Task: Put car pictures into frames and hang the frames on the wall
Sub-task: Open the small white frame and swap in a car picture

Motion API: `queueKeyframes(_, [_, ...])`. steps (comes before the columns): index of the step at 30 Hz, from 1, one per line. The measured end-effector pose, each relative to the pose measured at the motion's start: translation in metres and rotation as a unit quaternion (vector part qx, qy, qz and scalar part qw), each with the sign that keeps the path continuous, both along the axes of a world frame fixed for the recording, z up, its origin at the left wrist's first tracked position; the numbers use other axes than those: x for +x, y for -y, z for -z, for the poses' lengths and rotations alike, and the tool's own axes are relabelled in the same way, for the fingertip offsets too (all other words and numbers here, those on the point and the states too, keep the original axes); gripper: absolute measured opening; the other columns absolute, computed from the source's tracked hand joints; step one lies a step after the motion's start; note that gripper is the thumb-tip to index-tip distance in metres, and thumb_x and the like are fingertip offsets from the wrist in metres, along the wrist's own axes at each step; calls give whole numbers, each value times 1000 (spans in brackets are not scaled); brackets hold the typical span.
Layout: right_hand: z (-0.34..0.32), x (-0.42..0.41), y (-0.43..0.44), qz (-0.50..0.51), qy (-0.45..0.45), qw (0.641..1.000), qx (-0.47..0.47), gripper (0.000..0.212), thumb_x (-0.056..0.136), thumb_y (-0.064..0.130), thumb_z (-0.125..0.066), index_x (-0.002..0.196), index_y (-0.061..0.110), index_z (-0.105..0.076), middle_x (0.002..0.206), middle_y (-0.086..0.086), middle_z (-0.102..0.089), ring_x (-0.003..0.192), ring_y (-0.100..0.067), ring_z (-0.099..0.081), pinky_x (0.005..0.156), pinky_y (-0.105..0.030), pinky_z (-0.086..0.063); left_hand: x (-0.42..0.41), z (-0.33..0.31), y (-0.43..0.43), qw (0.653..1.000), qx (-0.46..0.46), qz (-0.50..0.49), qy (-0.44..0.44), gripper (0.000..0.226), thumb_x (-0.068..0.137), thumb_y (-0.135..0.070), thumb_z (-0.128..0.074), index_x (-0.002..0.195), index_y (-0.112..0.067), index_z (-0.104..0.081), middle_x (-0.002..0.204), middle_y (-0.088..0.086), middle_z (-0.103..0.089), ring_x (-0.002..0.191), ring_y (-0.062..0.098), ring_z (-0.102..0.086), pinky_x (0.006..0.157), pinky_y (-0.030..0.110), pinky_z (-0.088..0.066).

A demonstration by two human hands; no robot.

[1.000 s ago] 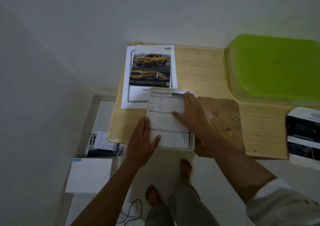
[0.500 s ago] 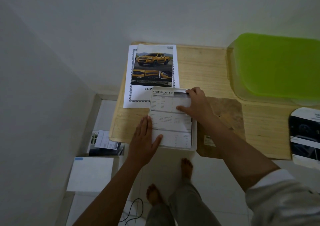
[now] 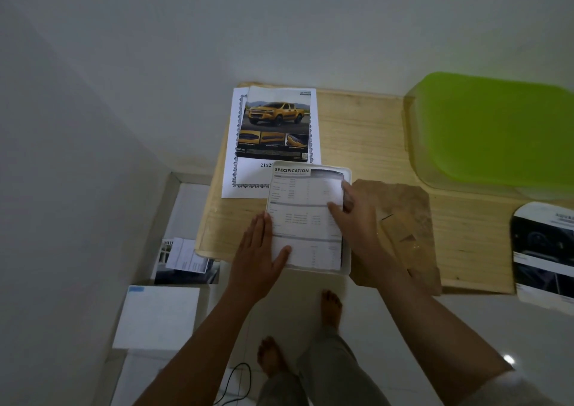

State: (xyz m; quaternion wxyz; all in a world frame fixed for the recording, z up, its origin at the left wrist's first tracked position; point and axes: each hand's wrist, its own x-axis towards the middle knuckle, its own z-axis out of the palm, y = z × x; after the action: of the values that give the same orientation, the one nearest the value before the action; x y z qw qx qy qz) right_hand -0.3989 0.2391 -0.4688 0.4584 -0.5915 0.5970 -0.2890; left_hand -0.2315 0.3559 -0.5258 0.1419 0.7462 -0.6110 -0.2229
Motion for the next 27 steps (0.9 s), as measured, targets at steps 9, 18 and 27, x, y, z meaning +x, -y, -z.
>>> queueKeyframes(9, [1, -9, -42, -62, 90, 991, 76, 68, 85, -1, -59, 122, 45, -25, 115, 2, -55, 104, -10, -56, 67, -13, -54, -2, -4, 0, 999, 4, -10, -33, 79, 81, -65, -13, 139, -22, 20, 157, 2, 7, 141, 10, 9, 115, 29, 1])
queueKeyframes(18, [-13, -12, -44, -60, 167, 980, 93, 81, 85, -8, -56, 141, 37, -17, 111, 10, -61, 95, 2, -62, 75, -21, -55, -10, -17, 10, 993, -8, -63, -102, 63, 98, -36, -33, 147, -10, -4, 157, 10, 0, 144, 21, 7, 119, 36, -1])
queueKeyframes(27, [-51, -68, -44, -49, 246, 967, 54, 85, 78, -6, -63, 141, 36, -22, 135, -10, -52, 120, -19, -55, 96, -41, -49, -59, -76, 19, 929, -73, -111, -345, 37, 97, -34, -41, 132, -26, -35, 124, -14, -46, 111, 0, -48, 84, 6, -43])
